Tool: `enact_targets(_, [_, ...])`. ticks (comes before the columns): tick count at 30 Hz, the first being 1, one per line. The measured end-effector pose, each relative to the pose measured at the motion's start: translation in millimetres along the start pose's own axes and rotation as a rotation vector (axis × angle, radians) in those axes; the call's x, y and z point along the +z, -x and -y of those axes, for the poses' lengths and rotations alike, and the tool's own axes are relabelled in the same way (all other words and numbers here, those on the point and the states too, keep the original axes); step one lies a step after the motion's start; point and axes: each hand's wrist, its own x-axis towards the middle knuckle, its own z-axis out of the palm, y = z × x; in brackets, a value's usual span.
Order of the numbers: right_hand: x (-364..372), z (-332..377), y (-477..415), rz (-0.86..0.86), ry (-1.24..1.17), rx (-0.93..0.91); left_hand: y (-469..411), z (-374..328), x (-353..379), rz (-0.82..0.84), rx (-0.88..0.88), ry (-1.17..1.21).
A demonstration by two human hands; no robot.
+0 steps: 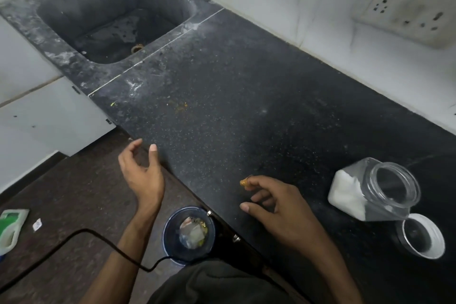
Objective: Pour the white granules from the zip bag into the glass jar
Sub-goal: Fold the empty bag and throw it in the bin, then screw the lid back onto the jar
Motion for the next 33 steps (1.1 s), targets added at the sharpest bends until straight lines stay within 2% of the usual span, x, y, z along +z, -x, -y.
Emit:
enact_targets(3, [-7.7,1.1,2.4,-0.117,-0.015,-0.047,11.0,-51.2,18.1,0.12,0.216,0.099])
enact_targets(6, [-22.4,1.0,6.2,-0.33,-0.062,-0.063,42.3,-110.1,50.1,0.321,0.357,0.22])
enact_targets(10, [-55.7,-5.8,18.6,-0.568,-0.068,-0.068,94.9,-176.9,91.7,0.675,0.546,0.315])
enact_targets(13, [-84.6,-20.2,36.4,-0.7,-0.018,-0.046,128.3,-204.8,119.1,0.977,0.693,0.268])
enact_targets(16, [-109.7,-41.3,59.3,-0.824,0.091,0.0,159.3,-220.2,137.8,1.344,0.739,0.194])
enact_targets(18, [-124.0,-57.9,75.9,-0.857,0.164,0.087,178.8,-223.8,147.9,1.481,0.809,0.126])
enact_targets(22, [-142.8,-91.5,102.3,-0.844,0.22,0.321,208.6,-216.7,172.0,1.513,0.933,0.035])
enact_targets(25, [-145.6,-122.3,108.1,-0.797,0.23,0.511,221.7,-202.1,186.3,1.477,0.848,0.126])
enact_targets(28, [-147.9,-143.8,105.4,-0.677,0.278,0.769,226.8,-189.1,195.1,1.443,0.756,0.223])
enact_targets(33, [-148.8,-158.6,93.3,-0.587,0.23,0.872,222.1,-179.8,199.5,1.49,0.704,0.206])
